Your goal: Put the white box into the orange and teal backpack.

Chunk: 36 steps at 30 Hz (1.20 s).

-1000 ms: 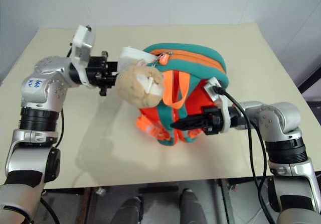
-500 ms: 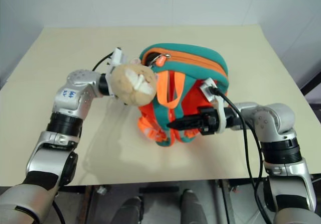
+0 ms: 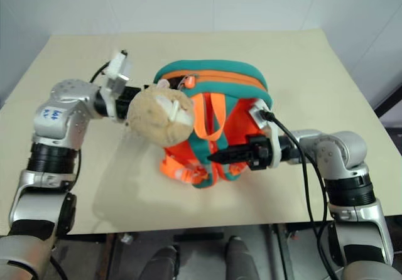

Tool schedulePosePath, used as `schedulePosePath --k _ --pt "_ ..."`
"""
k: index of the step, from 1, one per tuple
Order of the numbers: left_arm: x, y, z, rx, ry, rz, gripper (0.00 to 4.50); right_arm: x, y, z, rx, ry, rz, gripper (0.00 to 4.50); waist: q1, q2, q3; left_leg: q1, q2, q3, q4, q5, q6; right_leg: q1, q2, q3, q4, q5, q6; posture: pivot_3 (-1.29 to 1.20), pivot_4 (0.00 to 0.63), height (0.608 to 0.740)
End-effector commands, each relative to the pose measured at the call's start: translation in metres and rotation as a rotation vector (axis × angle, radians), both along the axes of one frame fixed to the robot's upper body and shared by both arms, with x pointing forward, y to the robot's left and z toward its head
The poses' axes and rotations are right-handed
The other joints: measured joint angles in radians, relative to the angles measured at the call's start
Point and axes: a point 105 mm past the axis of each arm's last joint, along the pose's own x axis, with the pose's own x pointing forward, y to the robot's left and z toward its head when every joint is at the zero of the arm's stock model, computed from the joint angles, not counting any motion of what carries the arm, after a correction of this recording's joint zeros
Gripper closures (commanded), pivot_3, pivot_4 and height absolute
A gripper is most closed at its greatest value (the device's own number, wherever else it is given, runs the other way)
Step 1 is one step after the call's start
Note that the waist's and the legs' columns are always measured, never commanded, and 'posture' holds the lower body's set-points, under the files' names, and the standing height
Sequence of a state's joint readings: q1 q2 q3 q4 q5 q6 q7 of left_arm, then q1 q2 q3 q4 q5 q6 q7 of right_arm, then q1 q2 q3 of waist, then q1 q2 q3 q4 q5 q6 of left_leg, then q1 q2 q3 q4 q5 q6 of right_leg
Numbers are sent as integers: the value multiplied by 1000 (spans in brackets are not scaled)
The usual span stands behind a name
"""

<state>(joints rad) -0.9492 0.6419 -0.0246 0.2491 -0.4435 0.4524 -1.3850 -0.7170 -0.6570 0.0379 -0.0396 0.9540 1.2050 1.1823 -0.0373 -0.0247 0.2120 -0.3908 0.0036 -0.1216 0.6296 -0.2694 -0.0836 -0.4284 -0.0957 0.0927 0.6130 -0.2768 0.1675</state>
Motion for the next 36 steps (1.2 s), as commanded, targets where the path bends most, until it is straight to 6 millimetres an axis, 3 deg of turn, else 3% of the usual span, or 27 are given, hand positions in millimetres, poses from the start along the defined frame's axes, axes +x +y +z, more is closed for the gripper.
schedulePosePath --k 1,7,16,19,25,36 --pt "-10 17 20 -8 -63 -2 42 1 1 5 10 -38 -7 4491 -1 0 0 0 0 0 0 0 0 0 0 0 0 0 0 0 150 740" --pt "-11 46 34 -6 -67 74 42 7 2 3 1 -48 -35 4491 0 0 0 0 0 0 0 0 0 0 0 0 0 0 0 0 150 740" --pt "-39 73 63 -75 36 63 42 9 2 2 -5 -51 -50 4491 -18 0 0 0 0 0 0 0 0 0 0 0 5 0 0 0 150 740" --pt "-52 65 71 -147 129 3 42 10 3 1 -7 -51 -53 4491 -19 0 0 0 0 0 1 0 0 0 0 0 6 0 0 0 150 740" --pt "-73 41 61 -130 247 -84 42 13 5 0 -6 -52 -51 4491 -20 0 0 1 0 -1 1 0 0 0 0 0 7 0 0 0 150 740" --pt "-72 1 37 -115 187 -88 42 14 12 0 17 -51 -35 4491 -18 0 0 2 0 -1 2 1 -1 1 0 0 6 0 0 0 150 740"
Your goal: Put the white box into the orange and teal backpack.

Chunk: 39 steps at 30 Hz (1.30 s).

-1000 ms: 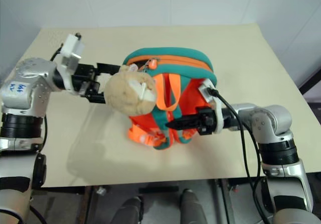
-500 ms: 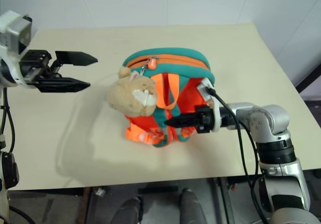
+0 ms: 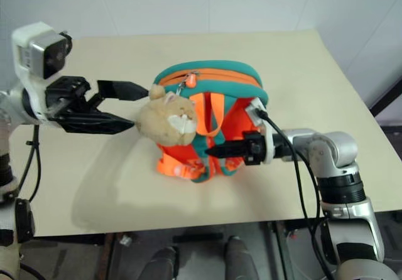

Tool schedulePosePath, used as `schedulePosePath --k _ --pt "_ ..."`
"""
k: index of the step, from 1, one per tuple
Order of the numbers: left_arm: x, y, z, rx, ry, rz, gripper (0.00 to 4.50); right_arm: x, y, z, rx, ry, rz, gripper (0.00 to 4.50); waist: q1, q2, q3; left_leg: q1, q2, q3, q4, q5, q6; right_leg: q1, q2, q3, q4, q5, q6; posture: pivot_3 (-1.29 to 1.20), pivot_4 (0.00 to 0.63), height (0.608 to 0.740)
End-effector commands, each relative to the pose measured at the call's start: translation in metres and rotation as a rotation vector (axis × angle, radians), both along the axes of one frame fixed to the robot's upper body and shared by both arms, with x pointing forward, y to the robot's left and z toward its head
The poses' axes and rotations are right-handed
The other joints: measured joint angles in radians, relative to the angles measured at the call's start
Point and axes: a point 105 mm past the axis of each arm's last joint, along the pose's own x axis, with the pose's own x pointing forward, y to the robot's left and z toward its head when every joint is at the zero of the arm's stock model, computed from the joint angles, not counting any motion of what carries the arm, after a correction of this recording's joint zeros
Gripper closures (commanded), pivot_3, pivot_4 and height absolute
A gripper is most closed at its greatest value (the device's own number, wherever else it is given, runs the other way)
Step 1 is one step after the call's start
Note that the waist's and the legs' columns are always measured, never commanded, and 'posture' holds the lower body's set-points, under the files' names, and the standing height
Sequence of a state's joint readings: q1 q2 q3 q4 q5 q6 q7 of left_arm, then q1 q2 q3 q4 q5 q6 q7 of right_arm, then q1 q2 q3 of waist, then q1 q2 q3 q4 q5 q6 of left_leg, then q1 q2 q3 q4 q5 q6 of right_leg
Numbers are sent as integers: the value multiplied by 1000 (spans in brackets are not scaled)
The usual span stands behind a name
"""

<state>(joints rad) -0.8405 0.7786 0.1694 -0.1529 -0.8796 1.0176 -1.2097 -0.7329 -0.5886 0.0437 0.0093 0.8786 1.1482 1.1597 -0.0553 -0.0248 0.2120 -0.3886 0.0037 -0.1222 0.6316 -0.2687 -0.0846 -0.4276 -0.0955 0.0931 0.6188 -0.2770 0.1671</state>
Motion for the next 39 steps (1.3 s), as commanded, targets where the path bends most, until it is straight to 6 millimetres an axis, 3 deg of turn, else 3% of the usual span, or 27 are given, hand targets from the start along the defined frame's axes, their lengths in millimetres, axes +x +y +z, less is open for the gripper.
schedulePosePath --k 1,9,13,19,23,31,39 --pt "-6 -11 2 9 -64 -21 42 0 3 5 6 -22 14 4491 -1 0 0 0 0 0 0 0 0 0 0 0 0 0 0 0 150 740" --pt "-7 -32 -9 28 -73 -79 42 1 5 5 13 -27 15 4491 2 0 0 0 0 0 0 0 0 0 0 0 0 0 0 0 150 740" --pt "-15 -43 -3 8 -66 -151 42 0 5 5 14 -28 14 4491 4 0 0 0 0 0 0 0 0 0 0 0 0 0 0 0 150 740" --pt "-29 -29 2 77 8 -224 42 0 4 4 13 -27 9 4491 -9 0 0 0 0 0 -1 0 0 0 0 1 0 0 0 0 150 740" --pt "-22 -26 -6 148 -1 -161 42 0 4 3 14 -27 8 4491 -5 0 0 1 0 0 -1 0 0 0 0 1 0 0 0 0 150 740" --pt "2 -47 -17 154 -41 -18 42 0 6 3 20 -31 13 4491 2 0 0 0 0 0 0 0 0 0 0 1 -1 0 0 0 150 740" --pt "8 -51 -5 61 15 42 42 -2 6 1 20 -23 17 4491 1 0 0 0 -1 0 1 0 0 0 0 1 0 0 0 0 150 740"
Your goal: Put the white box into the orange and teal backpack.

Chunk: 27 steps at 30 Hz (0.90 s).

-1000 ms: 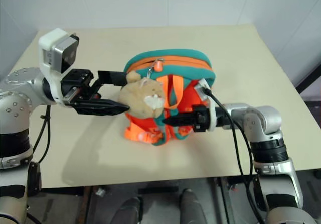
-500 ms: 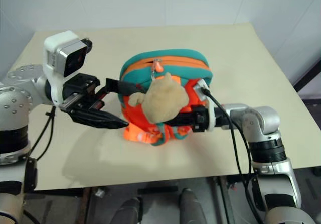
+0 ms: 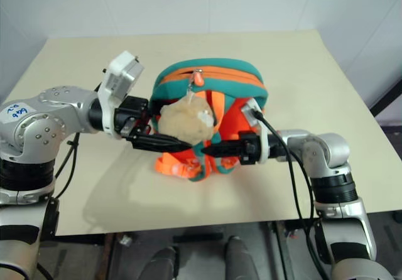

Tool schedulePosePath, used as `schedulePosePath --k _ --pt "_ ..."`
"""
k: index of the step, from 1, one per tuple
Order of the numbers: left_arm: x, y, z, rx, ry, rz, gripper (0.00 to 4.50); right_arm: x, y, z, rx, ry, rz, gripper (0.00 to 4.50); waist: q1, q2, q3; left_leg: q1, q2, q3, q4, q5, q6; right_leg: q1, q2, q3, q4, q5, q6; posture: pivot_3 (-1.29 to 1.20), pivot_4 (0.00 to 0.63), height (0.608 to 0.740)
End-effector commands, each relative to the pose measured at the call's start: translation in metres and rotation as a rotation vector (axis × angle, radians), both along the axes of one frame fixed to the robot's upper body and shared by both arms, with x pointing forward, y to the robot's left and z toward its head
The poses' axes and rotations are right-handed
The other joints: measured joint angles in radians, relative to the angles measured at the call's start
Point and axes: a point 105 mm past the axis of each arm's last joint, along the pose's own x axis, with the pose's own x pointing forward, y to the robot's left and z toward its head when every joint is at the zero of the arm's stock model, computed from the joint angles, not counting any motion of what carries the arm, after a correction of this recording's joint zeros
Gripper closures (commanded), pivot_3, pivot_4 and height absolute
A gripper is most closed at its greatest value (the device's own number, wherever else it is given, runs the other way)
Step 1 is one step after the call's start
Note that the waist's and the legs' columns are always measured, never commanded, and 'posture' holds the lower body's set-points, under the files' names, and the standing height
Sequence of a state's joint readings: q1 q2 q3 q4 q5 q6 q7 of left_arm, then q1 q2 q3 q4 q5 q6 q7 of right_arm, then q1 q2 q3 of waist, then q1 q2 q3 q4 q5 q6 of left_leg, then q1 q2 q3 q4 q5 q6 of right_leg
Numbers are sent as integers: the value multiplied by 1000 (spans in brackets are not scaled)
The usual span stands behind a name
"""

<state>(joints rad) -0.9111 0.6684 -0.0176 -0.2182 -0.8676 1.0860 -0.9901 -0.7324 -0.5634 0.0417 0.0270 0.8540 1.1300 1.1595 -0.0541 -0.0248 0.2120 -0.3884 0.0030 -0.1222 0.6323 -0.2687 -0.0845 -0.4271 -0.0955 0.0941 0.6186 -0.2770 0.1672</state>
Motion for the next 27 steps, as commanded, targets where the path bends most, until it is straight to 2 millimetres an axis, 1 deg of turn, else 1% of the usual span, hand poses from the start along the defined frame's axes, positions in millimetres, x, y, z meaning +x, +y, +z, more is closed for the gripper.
schedulePosePath --k 1,6,9,11,13,16,21,23,25,27 --pt "-3 2 19 -66 -39 19 42 -6 3 3 9 -20 29 4491 0 0 0 0 0 0 0 0 0 0 0 0 0 0 0 0 150 740" --pt "-1 7 21 -111 -36 72 42 -6 3 2 12 -17 23 4491 -1 0 0 0 0 0 0 0 0 0 0 0 0 0 0 0 150 740" --pt "5 5 16 -158 -33 152 42 -7 3 0 12 -11 23 4491 1 0 0 0 0 0 0 0 0 0 0 0 0 0 0 0 150 740" --pt "5 1 10 -193 -24 181 42 -7 5 0 16 -8 25 4491 2 0 0 1 0 0 0 0 0 1 0 0 0 0 0 0 150 740" --pt "6 0 9 -219 -14 200 42 -7 5 0 18 -6 26 4491 3 0 0 1 0 0 0 0 0 1 0 0 0 0 0 0 150 740" --pt "10 0 7 -242 5 231 621 -6 5 0 17 -5 27 4491 5 0 0 1 0 0 1 0 0 1 0 0 1 0 0 0 150 740" --pt "10 -2 5 -264 7 241 2094 -6 6 0 17 -4 31 4491 5 0 0 1 0 0 2 0 0 1 0 0 0 0 0 0 150 740" --pt "9 -2 5 -265 4 241 2579 -7 6 0 17 -3 31 4491 3 0 0 1 0 0 2 0 0 1 0 0 0 0 0 0 150 740" --pt "8 0 5 -266 6 241 2924 -7 6 0 17 -2 30 4491 3 0 0 1 0 0 2 0 0 1 0 0 0 0 0 0 150 740" --pt "9 3 6 -263 1 243 3053 -7 5 -1 16 -2 29 4491 3 0 0 1 0 0 1 0 0 1 0 0 0 0 0 0 150 740"
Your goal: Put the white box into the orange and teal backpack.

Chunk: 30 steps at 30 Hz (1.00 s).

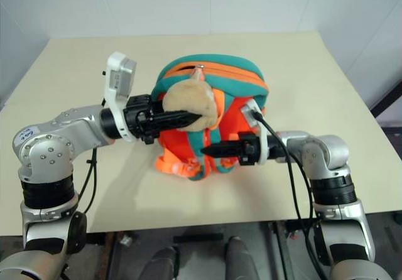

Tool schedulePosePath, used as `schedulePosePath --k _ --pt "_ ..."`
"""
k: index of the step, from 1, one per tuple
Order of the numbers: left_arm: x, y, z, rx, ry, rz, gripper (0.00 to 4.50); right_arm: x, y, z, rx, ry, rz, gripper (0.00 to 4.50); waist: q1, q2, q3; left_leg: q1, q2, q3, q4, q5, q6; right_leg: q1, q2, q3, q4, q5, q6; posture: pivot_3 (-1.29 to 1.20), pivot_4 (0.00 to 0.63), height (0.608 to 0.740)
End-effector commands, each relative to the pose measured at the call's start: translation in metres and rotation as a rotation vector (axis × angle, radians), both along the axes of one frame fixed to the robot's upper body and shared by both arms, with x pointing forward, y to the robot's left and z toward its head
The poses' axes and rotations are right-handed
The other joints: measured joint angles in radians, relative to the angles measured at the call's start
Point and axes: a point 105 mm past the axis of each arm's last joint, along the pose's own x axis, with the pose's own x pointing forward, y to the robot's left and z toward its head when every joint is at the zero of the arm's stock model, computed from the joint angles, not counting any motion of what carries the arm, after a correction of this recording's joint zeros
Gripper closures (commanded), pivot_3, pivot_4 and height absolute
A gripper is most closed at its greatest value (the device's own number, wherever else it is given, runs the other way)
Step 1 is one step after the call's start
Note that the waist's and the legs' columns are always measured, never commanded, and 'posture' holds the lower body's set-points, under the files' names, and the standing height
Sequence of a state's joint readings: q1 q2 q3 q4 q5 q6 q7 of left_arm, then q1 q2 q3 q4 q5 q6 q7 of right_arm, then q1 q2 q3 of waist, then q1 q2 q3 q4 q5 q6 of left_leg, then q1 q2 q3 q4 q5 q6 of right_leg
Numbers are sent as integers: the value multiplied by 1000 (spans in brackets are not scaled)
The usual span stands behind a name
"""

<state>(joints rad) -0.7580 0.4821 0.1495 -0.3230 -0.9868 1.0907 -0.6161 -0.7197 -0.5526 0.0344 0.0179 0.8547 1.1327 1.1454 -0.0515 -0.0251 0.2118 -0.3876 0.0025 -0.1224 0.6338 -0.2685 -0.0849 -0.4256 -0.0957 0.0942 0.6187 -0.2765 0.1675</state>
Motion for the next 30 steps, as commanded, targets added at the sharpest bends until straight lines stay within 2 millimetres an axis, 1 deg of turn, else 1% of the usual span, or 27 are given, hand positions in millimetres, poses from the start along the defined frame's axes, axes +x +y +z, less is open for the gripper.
schedulePosePath --k 1,4,7,10,13,17,21,26,30 --pt "-2 9 9 -7 -49 22 3059 -6 4 2 11 -7 36 4491 0 0 0 0 0 0 0 0 0 0 0 0 0 0 0 0 150 740" --pt "-1 22 18 -7 -69 26 3069 -6 4 1 10 -7 33 4491 -3 0 0 0 0 0 0 0 0 0 0 0 0 0 0 0 150 740" --pt "-14 40 28 21 -66 -56 3069 -6 4 0 7 -5 29 4491 -8 0 0 0 0 0 -1 0 0 0 0 0 0 0 0 0 150 740" --pt "-19 61 36 47 -66 -68 3069 -6 5 0 9 -4 25 4491 -10 0 0 0 0 0 -2 0 0 -1 0 0 -1 0 0 0 150 740" --pt "-19 83 39 90 -48 -34 3069 -6 5 -1 11 -2 23 4491 -8 0 0 0 0 0 -3 0 0 -1 0 0 -1 0 -1 0 150 740" --pt "-11 107 43 111 -40 53 3069 -6 5 -1 13 1 22 4491 -8 0 0 0 0 0 -4 0 0 -1 0 0 -2 0 -1 0 150 740" --pt "-7 124 40 125 -7 103 3069 -6 6 -1 16 2 21 4491 -9 0 0 0 1 0 -4 0 0 -1 1 0 -2 0 -1 0 150 740" --pt "3 148 32 120 53 207 3069 -7 6 -1 18 5 18 4491 -9 0 0 0 1 0 -5 0 0 -2 0 0 -2 0 -1 0 150 740" --pt "4 155 19 178 87 231 3069 -8 5 -2 18 7 16 4491 -10 0 0 0 1 1 -5 0 0 -2 0 0 -2 0 -1 0 150 740"
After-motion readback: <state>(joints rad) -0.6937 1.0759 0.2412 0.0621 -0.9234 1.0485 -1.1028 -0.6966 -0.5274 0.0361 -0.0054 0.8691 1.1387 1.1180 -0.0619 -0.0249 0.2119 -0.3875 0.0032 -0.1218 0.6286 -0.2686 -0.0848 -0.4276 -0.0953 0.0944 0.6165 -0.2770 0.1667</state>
